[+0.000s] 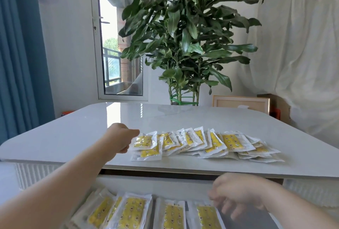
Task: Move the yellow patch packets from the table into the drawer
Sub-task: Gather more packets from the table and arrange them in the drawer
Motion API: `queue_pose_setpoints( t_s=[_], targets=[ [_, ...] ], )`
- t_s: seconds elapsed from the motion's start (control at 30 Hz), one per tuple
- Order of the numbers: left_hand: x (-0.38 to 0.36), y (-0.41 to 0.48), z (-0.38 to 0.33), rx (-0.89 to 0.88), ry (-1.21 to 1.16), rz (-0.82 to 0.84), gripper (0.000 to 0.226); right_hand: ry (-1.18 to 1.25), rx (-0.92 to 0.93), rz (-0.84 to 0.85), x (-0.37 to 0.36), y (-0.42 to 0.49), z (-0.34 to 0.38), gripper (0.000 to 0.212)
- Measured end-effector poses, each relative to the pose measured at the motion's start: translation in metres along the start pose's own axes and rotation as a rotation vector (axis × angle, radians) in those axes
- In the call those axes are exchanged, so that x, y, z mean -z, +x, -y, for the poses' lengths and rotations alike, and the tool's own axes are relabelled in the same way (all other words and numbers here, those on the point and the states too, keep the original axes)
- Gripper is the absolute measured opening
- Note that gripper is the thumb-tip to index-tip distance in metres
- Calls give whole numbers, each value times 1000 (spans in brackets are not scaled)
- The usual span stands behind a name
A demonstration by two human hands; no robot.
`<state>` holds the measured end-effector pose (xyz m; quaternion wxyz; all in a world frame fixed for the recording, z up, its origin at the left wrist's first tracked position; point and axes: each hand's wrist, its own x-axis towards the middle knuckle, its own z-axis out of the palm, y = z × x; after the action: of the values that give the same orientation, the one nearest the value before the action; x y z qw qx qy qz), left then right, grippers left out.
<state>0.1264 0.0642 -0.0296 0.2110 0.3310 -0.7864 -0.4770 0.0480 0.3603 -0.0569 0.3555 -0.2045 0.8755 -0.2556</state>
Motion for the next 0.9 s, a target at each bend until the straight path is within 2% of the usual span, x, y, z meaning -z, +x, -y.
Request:
queue_pose_setpoints(
  t_s=[0.13, 0.2, 0.3, 0.43, 0.73, 0.9],
  targets=[
    [-28, 25, 15, -14, 452, -101, 32, 104, 160, -45, 9, -26, 20, 23],
    [-38, 36, 17, -3, 577, -112, 43, 144, 199, -63, 11, -32, 25, 23],
    [-47, 52, 13, 27, 638, -96, 52, 173, 222, -77, 12, -32, 26, 22],
    [-52, 62, 10, 39, 648, -69, 43, 167, 207, -103, 16, -26, 20, 23],
    [-40, 61, 4, 152, 498, -3, 49, 216, 191, -110, 21, -15, 14, 21],
    [-17, 60, 17, 220, 45, 30, 45, 212, 196, -103, 18, -21, 22, 22]
  ],
)
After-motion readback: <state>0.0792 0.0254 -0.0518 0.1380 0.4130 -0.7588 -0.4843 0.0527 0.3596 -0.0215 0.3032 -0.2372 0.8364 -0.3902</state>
